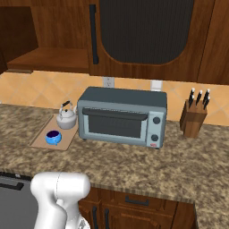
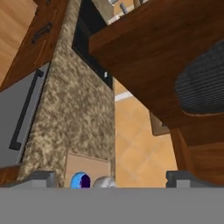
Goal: Pick the kettle from the counter and place it on the tray. Then pick the mug from the cabinet and place it on the tray. Then close the cabinet doors.
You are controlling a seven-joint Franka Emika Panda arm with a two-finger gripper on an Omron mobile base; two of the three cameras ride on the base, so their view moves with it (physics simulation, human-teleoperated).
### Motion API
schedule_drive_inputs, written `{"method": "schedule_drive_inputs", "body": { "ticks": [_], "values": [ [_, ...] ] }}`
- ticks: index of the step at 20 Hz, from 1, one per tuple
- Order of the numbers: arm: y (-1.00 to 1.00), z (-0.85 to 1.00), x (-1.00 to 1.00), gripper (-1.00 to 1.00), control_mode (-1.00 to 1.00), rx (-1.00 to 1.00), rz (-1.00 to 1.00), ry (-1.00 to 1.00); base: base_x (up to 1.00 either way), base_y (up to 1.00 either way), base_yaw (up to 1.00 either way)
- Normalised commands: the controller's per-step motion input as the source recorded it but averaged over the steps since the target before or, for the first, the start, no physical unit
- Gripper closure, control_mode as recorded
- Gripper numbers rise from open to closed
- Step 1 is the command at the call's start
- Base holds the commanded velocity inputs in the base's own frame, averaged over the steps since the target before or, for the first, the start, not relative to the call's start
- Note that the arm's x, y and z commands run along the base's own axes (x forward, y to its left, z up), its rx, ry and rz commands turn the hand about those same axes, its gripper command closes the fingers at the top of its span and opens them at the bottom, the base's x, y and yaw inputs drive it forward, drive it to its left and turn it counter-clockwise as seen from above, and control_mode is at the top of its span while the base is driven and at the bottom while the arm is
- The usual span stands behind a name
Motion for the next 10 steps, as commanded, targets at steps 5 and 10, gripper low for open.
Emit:
{"method": "schedule_drive_inputs", "body": {
  "ticks": [5, 10],
  "values": [
    [0.64, 0.0, -0.19, -1.0, -1.0, 0.0, 0.12, -0.09, 0.0, 0.0, 0.0],
    [0.49, 0.1, -0.23, -1.0, -1.0, 0.0, 0.07, -0.06, 0.0, 0.0, 0.0]
  ]
}}
